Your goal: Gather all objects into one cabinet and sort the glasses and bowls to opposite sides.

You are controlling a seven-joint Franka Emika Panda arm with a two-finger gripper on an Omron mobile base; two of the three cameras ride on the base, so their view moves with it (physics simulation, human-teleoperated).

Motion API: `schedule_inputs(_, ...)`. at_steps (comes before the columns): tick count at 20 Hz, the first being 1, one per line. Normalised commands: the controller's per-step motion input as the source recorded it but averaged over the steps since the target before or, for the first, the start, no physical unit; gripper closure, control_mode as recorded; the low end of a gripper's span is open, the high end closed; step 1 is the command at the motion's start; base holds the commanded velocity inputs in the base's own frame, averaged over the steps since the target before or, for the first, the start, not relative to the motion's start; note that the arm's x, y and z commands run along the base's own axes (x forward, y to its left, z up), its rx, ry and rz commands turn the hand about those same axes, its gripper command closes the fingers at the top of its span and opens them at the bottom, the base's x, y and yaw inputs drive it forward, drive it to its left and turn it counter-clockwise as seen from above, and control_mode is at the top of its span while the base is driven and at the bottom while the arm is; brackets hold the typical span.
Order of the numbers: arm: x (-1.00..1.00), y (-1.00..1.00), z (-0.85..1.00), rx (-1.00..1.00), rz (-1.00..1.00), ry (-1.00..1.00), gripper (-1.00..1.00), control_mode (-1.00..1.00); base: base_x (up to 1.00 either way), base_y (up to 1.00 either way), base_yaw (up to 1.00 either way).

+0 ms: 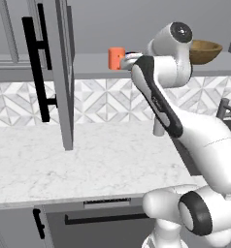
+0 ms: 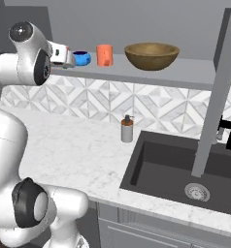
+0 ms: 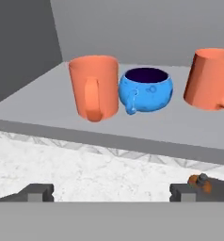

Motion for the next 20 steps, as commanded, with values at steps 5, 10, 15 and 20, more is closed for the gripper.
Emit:
schedule_inputs(5, -1.0, -0.45, -0.11, 0.05, -0.11, 0.09, -1.0, -1.0, 0.0, 0.0, 0.0)
schedule_inputs(10, -1.0, -0.23, -0.77, -0.01, -0.13, 0.13, -1.0, -1.0, 0.0, 0.0, 0.0)
schedule_inputs(15, -1.0, -0.06, -1.0, -0.07, -0.13, 0.13, -1.0, -1.0, 0.0, 0.0, 0.0)
schedule_inputs(20, -0.92, -0.28, -1.0, -0.05, -0.03, 0.07, -1.0, -1.0, 0.0, 0.0, 0.0)
